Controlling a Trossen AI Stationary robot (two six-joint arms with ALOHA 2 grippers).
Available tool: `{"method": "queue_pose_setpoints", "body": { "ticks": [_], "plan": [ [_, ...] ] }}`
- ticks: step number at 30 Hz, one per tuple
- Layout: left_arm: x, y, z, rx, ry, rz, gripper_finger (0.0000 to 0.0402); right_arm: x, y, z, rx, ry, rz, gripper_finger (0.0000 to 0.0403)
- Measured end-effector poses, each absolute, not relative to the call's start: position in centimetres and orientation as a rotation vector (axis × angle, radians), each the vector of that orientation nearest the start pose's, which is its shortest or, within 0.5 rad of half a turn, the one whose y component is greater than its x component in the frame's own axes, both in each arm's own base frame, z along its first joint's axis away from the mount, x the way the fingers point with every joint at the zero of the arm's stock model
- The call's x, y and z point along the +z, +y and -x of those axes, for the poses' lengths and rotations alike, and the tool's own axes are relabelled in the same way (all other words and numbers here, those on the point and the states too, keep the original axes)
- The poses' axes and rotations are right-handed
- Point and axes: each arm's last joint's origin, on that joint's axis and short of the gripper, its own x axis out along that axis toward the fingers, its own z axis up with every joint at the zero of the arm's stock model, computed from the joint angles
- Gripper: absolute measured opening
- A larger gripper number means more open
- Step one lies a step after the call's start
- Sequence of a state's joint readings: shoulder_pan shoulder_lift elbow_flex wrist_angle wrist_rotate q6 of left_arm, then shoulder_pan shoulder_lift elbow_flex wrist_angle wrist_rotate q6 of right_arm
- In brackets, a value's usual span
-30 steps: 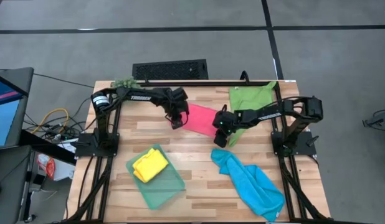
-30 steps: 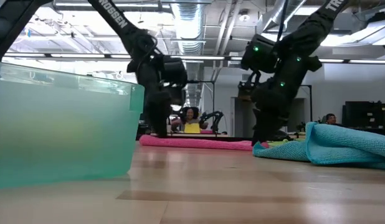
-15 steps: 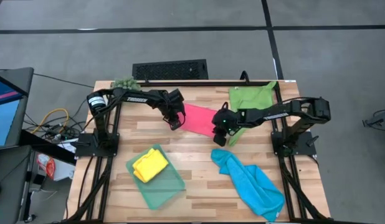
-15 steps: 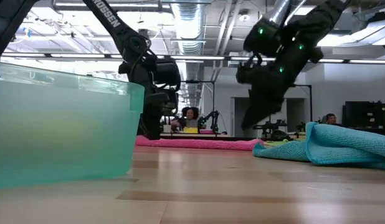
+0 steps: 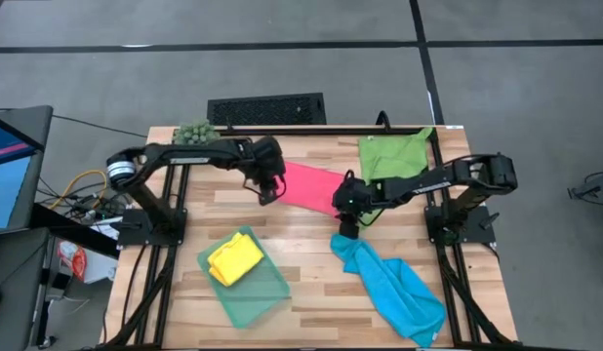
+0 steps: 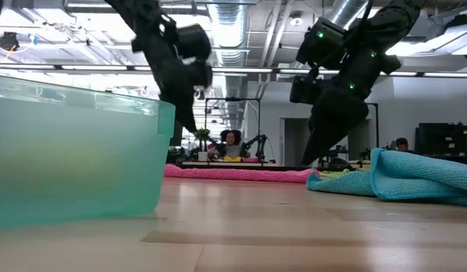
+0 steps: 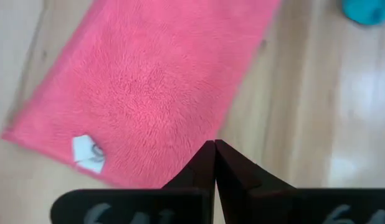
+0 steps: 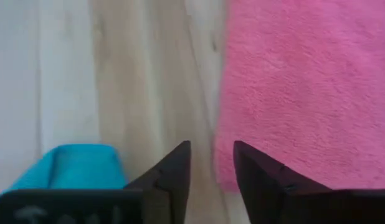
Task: Fold microfiber towels
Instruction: Fold the pink towel
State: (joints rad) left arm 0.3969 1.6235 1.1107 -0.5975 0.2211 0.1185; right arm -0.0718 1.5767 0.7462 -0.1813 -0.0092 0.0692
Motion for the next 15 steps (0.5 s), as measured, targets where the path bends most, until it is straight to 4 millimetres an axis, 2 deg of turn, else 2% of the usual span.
{"method": "queue_pose_setpoints", "body": {
  "ticks": [5, 8, 12, 15],
  "plan": [
    [24.2, 10.8, -27.5, 0.003, 1.06, 0.112, 0.0, 15.5, -1.4, -28.1, -0.079, 1.023, -0.103, 0.0205],
    [24.7, 10.0, -26.5, -0.055, 1.045, 0.069, 0.0003, 15.7, -0.9, -27.6, -0.074, 1.076, -0.082, 0.0229],
    [21.9, 9.3, -25.7, -0.098, 1.07, 0.001, 0.0026, 15.5, -0.4, -27.2, -0.066, 1.117, 0.001, 0.0233],
    [20.5, 9.2, -25.7, -0.086, 1.021, -0.062, 0.0055, 15.6, -0.2, -27.5, -0.07, 1.087, 0.053, 0.0228]
  ]
}}
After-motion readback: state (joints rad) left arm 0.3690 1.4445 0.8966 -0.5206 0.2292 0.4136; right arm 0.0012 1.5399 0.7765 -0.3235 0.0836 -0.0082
